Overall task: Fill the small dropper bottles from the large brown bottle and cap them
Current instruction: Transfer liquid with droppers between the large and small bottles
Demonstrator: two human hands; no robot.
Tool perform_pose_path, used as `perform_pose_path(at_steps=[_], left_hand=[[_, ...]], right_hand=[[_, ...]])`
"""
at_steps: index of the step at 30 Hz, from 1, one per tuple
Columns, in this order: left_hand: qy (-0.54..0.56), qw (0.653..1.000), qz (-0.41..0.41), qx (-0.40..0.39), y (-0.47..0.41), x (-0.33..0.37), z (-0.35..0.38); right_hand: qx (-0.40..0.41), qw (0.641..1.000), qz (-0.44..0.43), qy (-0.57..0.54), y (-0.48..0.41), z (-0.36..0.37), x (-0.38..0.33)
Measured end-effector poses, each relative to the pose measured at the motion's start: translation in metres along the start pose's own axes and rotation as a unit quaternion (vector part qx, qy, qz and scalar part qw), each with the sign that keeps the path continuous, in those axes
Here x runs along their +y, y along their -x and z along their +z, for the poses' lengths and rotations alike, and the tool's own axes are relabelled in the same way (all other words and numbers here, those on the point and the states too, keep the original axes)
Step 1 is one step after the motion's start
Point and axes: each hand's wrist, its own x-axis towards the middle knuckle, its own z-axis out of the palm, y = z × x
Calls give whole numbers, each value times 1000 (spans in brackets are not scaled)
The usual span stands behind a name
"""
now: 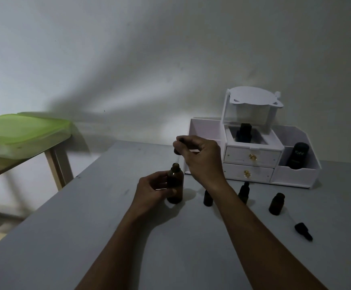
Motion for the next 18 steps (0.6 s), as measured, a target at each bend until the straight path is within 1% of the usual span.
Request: perform_pose_path(at_steps=[5,10,18], left_hand=[[-9,1000,6,-7,-2,-2,-1],[-10,1000,13,-14,-1,-4,-3],[-11,1000,19,-11,-2,-7,-2]], right_hand=[[-41,995,11,87,5,7,18],[-50,994,19,91,9,9,27],[-19,995,-5,96,9,14,29]])
